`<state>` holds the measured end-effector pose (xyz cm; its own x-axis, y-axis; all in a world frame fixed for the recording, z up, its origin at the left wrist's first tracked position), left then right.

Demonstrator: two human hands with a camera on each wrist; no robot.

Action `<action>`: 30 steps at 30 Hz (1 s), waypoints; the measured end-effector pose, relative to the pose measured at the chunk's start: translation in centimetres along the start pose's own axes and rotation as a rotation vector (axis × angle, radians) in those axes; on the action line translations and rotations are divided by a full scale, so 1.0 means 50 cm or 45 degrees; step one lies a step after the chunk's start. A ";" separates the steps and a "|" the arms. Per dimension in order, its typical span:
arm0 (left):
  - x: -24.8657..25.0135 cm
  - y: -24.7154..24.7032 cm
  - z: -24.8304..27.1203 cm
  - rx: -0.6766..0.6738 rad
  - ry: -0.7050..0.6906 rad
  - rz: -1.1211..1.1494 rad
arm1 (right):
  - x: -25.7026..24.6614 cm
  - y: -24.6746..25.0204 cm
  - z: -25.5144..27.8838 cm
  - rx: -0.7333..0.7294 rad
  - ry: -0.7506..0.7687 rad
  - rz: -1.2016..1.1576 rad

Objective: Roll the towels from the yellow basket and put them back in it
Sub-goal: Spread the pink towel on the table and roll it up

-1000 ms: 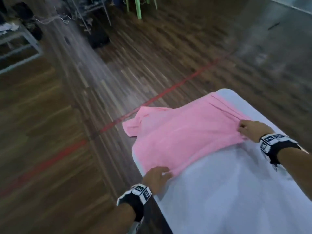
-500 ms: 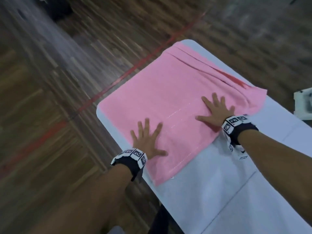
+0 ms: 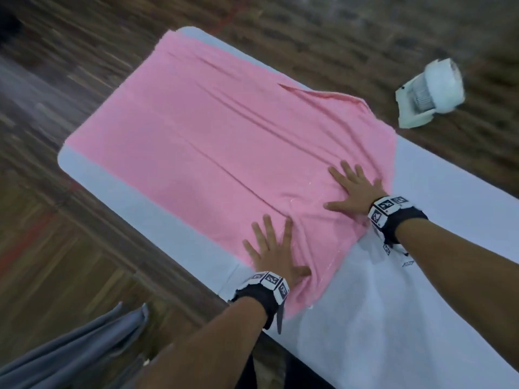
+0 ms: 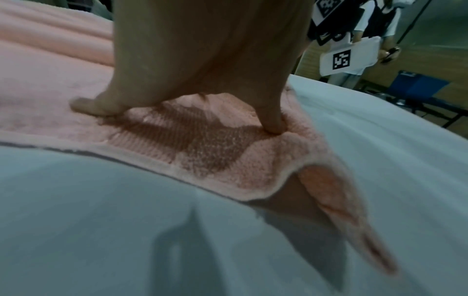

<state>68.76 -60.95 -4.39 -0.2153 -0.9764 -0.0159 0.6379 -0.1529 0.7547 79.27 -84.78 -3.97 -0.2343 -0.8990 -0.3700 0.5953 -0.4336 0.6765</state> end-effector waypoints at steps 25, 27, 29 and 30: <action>0.210 -0.100 0.273 0.071 -0.805 -0.145 | 0.325 -0.324 0.668 0.983 -0.419 -0.863; 0.105 -0.091 0.245 0.170 -0.778 -0.211 | 0.267 -0.406 0.709 0.875 -0.444 -0.975; 0.010 -0.081 0.214 0.248 -0.732 -0.251 | 0.225 -0.476 0.728 0.772 -0.475 -1.012; -0.028 -0.077 0.200 0.271 -0.726 -0.270 | 0.211 -0.504 0.731 0.725 -0.488 -1.002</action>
<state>59.20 -57.47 -0.70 -0.7171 -0.6852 0.1274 0.3902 -0.2432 0.8880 33.67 -85.59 -1.66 -0.6866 -0.2661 -0.6766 -0.2581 -0.7808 0.5690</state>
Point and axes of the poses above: each hand's wrist, its own z-axis away from the middle knuckle, its own y-axis out of the back of the hand, x = y × z, the point moved 2 cm from there along -z, towards the middle knuckle, and after that the axes turned 15 degrees about -z, right-handed, at the moved point
